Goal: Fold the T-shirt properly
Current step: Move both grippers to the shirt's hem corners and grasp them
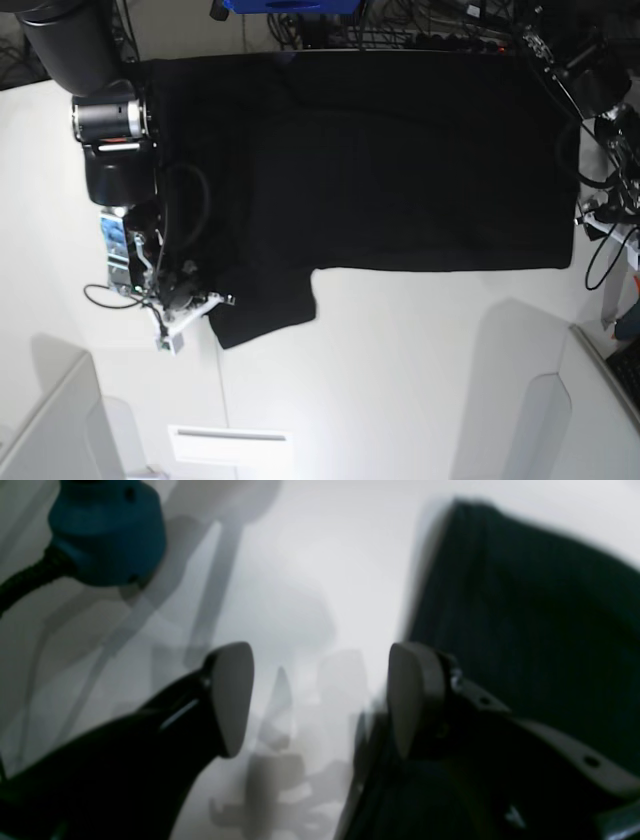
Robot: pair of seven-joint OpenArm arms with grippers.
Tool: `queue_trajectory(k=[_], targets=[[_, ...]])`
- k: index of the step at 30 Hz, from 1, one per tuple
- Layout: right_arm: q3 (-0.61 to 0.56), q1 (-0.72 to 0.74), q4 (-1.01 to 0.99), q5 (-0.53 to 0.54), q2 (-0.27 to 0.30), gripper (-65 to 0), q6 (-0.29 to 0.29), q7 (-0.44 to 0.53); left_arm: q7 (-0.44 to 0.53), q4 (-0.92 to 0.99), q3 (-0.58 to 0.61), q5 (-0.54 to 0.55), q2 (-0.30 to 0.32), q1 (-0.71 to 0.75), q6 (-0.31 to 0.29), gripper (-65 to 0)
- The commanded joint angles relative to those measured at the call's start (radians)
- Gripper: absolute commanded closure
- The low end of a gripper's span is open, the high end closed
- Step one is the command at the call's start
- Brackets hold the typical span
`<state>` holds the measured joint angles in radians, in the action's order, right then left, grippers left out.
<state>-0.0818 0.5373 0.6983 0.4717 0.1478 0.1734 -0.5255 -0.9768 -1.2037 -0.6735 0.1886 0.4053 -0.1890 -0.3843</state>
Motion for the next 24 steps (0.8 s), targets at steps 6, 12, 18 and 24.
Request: queue_trajectory(k=[6, 12, 18, 24], targets=[[-0.002, 0.023, 0.007, -0.004, 0.002, 0.0, -0.005, -0.023, 0.069, 0.161, 0.094, 0.013, 0.020, -0.168, 0.000, -41.0], [-0.002, 0.025, 0.007, -0.004, 0.002, 0.0, -0.004, -0.022, 0.143, 0.276, 0.123, 0.015, 0.020, -0.194, 0.084, -41.1], [-0.003, 0.022, 0.007, -0.004, 0.002, 0.0, -0.004, -0.020, 0.221, 0.284, 0.163, 0.018, 0.016, -0.192, 0.087, -41.1], [-0.003, 0.022, 0.007, -0.004, 0.002, 0.0, -0.004, -0.020, 0.226, 0.285, 0.196, 0.022, 0.002, -0.192, 0.087, -40.2]])
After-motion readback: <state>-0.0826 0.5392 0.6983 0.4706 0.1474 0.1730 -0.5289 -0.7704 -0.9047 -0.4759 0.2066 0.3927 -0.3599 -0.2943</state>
